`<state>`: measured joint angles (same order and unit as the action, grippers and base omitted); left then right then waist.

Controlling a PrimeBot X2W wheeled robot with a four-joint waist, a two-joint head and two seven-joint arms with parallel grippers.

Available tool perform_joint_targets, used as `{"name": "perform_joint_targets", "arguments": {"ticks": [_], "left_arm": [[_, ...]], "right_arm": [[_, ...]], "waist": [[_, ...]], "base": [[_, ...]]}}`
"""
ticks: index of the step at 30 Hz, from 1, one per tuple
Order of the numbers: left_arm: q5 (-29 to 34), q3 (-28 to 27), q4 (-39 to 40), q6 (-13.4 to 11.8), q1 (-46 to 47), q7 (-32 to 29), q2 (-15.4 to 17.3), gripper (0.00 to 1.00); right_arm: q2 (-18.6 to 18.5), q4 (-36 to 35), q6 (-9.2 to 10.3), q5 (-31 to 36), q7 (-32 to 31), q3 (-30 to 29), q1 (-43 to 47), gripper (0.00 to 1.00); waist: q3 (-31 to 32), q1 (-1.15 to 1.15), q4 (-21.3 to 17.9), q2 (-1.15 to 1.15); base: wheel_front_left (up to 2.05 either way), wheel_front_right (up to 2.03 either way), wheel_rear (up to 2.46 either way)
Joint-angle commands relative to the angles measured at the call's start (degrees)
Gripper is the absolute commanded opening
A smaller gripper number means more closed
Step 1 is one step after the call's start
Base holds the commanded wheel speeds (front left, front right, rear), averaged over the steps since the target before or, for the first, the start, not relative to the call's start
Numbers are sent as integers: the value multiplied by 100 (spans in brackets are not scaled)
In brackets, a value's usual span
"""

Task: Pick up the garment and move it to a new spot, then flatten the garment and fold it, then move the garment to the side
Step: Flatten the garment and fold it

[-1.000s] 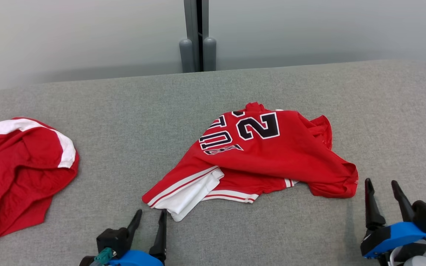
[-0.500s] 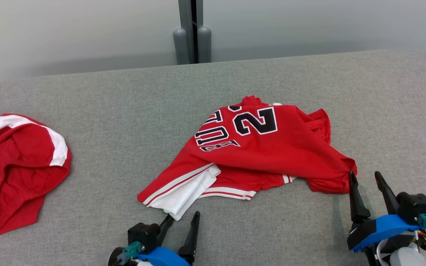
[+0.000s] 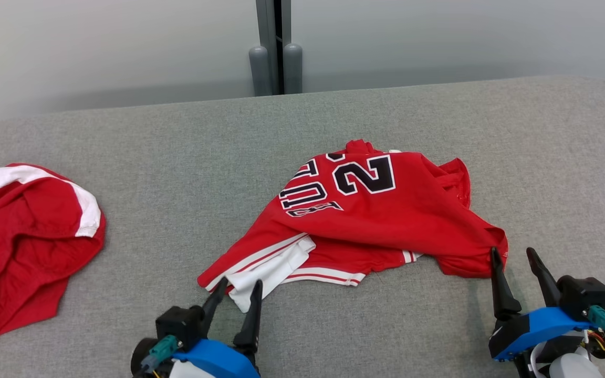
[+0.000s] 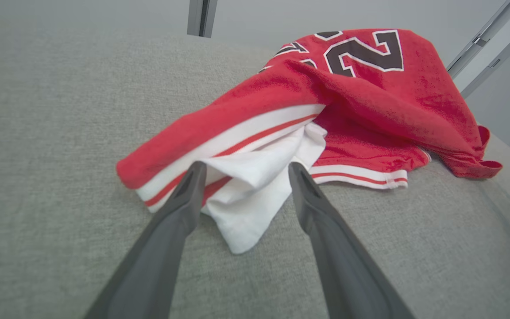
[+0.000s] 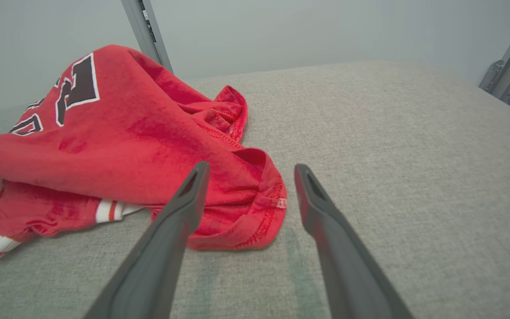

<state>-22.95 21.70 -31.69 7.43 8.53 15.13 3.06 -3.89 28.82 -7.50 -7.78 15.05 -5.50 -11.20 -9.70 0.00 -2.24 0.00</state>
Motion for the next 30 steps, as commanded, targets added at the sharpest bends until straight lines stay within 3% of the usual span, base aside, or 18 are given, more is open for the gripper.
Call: {"name": "perform_joint_targets", "arguments": {"ticks": [1, 5, 11, 23, 24, 25, 26, 30], "left_arm": [[128, -129, 194, 6, 0, 3, 3, 100], [444, -588, 491, 7, -141, 2, -1, 100], [670, -1008, 312, 4, -91, 3, -14, 100], [561, -814, -546, 6, 329, 3, -14, 98], [574, -808, -583, 6, 377, 2, -14, 50], [580, -820, -573, 5, 417, 3, -14, 42], [588, -813, -547, 6, 444, 3, -14, 0], [621, -917, -397, 6, 507, 3, -10, 0]], "right_arm": [[20, 9, 2, -16, 18, -1, -19, 100], [29, 14, 2, -37, 18, -27, -19, 100], [41, 54, 2, -80, 18, 68, -99, 100], [15, 5, 2, -67, 18, 61, -111, 100], [11, 6, 2, -79, 18, 57, -114, 100], [6, 3, 2, -87, 18, 54, -117, 100], [7, 2, 2, -85, 18, 51, -120, 100], [27, 1, 2, -67, 18, 64, -149, 100]], "waist": [[10, 0, 15, 0], [14, 0, 60, 0], [-5, 0, 58, 0], [-146, 0, -98, 0], [-158, 0, -98, 0], [-170, 0, -95, 0], [-182, 0, -90, 0], [-209, 0, -46, 0]], "base": [[0, 0, 0], [0, 0, 0], [0, 0, 0], [0, 0, 0], [0, 0, 0], [0, 0, 0], [0, 0, 0], [0, 0, 0]]}}
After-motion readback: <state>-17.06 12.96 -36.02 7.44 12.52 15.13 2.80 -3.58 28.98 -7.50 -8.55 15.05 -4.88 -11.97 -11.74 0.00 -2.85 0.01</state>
